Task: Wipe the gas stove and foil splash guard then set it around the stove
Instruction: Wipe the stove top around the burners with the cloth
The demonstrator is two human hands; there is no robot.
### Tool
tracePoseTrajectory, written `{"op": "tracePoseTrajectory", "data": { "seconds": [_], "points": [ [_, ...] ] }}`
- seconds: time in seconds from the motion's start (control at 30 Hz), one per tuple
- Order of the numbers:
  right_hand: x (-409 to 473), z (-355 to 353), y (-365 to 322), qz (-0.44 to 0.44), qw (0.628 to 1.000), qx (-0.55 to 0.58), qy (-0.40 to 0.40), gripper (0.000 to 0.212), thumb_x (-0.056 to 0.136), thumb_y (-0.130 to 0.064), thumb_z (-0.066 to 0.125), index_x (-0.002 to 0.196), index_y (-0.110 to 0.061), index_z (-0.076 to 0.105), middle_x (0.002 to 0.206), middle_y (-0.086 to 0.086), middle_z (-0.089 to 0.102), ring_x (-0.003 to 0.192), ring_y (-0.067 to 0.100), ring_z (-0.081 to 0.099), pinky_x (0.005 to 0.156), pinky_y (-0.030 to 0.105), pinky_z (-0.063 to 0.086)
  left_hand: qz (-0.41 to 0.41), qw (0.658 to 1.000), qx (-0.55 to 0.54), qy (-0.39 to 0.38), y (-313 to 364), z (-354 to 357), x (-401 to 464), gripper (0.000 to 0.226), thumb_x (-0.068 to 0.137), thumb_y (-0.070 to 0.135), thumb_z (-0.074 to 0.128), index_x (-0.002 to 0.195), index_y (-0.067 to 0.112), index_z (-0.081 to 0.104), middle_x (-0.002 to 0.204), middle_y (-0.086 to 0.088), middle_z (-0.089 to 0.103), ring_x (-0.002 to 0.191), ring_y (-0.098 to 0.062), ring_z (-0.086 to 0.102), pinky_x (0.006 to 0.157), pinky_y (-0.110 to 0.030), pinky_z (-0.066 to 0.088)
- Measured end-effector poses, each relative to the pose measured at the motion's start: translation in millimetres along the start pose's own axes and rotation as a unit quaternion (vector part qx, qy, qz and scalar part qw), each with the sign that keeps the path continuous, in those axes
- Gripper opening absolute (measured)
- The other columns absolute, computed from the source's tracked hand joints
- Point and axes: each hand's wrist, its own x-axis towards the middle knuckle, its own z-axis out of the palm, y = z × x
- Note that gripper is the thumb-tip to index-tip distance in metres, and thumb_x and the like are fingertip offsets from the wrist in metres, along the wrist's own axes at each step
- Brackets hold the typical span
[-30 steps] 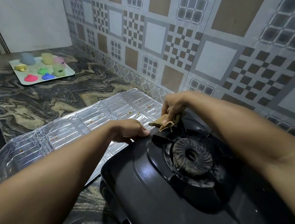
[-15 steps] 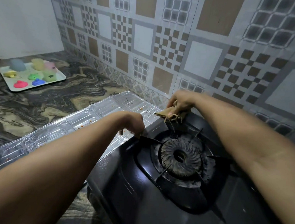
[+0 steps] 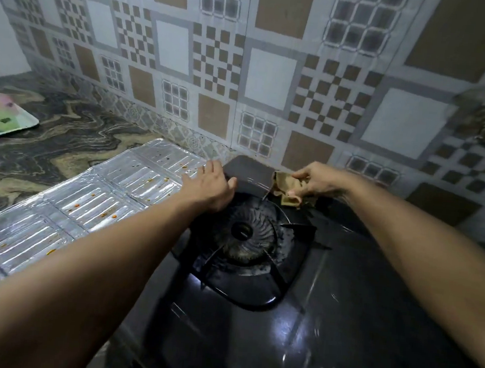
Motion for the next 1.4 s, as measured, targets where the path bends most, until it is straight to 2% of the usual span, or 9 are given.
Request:
{"op": "tracePoseTrajectory", "data": {
  "seconds": [0.17, 0.23, 0.3, 0.37, 0.53, 0.7, 1.0, 1.27, 1.4],
  "points": [
    [-12.1, 10.2, 0.7, 0.013, 1.000, -0.002, 0.011, 0.040, 0.088, -0.032, 0.068, 0.119, -0.007, 0.063, 0.110, 0.011, 0.067, 0.101, 0.029, 0.063, 0.083, 0.033, 0.047, 0.082, 0.989, 0.108, 0.051, 20.8, -9.8, -5.6, 0.057, 0.098, 0.032, 0.030, 0.146, 0.001, 0.028, 0.159, -0.017, 0.017, 0.148, -0.031, 0.013, 0.115, -0.062, 0.014],
    [-19.0, 15.0, -2.2, 0.008, 1.000, -0.006, 0.016, 0.042, 0.092, -0.029, 0.063, 0.127, -0.006, 0.055, 0.121, 0.015, 0.062, 0.108, 0.029, 0.058, 0.087, 0.032, 0.044, 0.140, 0.983, 0.101, 0.056, 43.6, -11.6, -9.9, 0.057, 0.097, 0.035, 0.033, 0.144, 0.001, 0.032, 0.157, -0.018, 0.021, 0.148, -0.030, 0.014, 0.116, -0.059, 0.013],
    [-35.4, 18.6, 2.5, 0.000, 1.000, -0.011, 0.011, 0.058, 0.096, -0.025, 0.058, 0.146, -0.008, 0.035, 0.143, 0.016, 0.047, 0.125, 0.028, 0.048, 0.099, 0.029, 0.037, 0.187, 0.978, 0.089, 0.039, 70.1, -5.0, -16.7, 0.060, 0.099, 0.040, 0.032, 0.144, 0.000, 0.032, 0.159, -0.017, 0.020, 0.148, -0.029, 0.014, 0.117, -0.056, 0.013],
    [-53.8, 20.7, 15.4, 0.000, 1.000, -0.026, 0.005, 0.067, 0.098, -0.023, 0.055, 0.153, -0.009, 0.019, 0.152, 0.014, 0.036, 0.134, 0.027, 0.040, 0.105, 0.025, 0.030, 0.207, 0.975, 0.077, 0.009, 92.5, 6.6, -25.4, 0.066, 0.100, 0.044, 0.028, 0.148, 0.000, 0.025, 0.161, -0.017, 0.014, 0.150, -0.029, 0.008, 0.119, -0.054, 0.008],
    [-106.5, 22.2, 71.8, 0.061, 0.996, -0.058, -0.001, 0.071, 0.100, -0.029, 0.049, 0.154, -0.005, 0.009, 0.162, 0.013, 0.007, 0.149, 0.023, 0.011, 0.117, 0.026, 0.007, 0.220, 0.971, 0.083, -0.044, 125.3, 26.3, -43.4, 0.071, 0.100, 0.044, 0.023, 0.154, 0.000, 0.009, 0.163, -0.015, 0.002, 0.151, -0.027, -0.004, 0.120, -0.051, -0.003],
    [-131.5, 41.2, 81.7, 0.140, 0.988, -0.066, -0.002, 0.063, 0.105, -0.035, 0.029, 0.154, -0.020, -0.008, 0.161, 0.001, -0.019, 0.148, 0.020, -0.016, 0.117, 0.049, -0.006, 0.208, 0.968, 0.104, -0.094, 140.4, 35.5, -44.8, 0.069, 0.101, 0.045, 0.016, 0.154, 0.002, 0.004, 0.163, -0.013, -0.005, 0.150, -0.028, -0.011, 0.118, -0.056, -0.007],
    [-182.2, 80.5, 38.9, 0.105, 0.994, -0.038, 0.014, 0.055, 0.105, -0.031, 0.022, 0.154, -0.032, -0.002, 0.161, -0.008, -0.016, 0.148, 0.015, -0.016, 0.119, 0.044, -0.008, 0.209, 0.967, 0.092, -0.116, 140.3, 42.2, -32.1, 0.065, 0.100, 0.038, 0.018, 0.153, 0.000, 0.010, 0.163, -0.014, -0.004, 0.150, -0.032, -0.007, 0.118, -0.056, -0.002],
    [-190.4, 70.1, 82.1, 0.310, 0.949, 0.000, 0.061, 0.056, 0.101, -0.047, 0.015, 0.152, -0.039, -0.007, 0.161, -0.006, -0.018, 0.148, 0.025, -0.016, 0.118, 0.050, -0.008, 0.226, 0.960, 0.100, -0.130, 139.2, 41.4, -35.2, 0.063, 0.102, 0.037, 0.019, 0.152, 0.000, 0.015, 0.163, -0.013, 0.000, 0.150, -0.032, -0.003, 0.118, -0.058, 0.002],
    [-188.1, 82.2, 48.4, 0.285, 0.956, 0.015, 0.064, 0.055, 0.103, -0.045, 0.016, 0.152, -0.040, -0.007, 0.161, -0.006, -0.018, 0.148, 0.028, -0.018, 0.116, 0.053, -0.010, 0.228, 0.959, 0.104, -0.129, 140.6, 40.5, -34.2, 0.063, 0.102, 0.038, 0.018, 0.152, 0.001, 0.015, 0.163, -0.014, 0.004, 0.150, -0.033, -0.001, 0.118, -0.059, 0.003]
  ]
}}
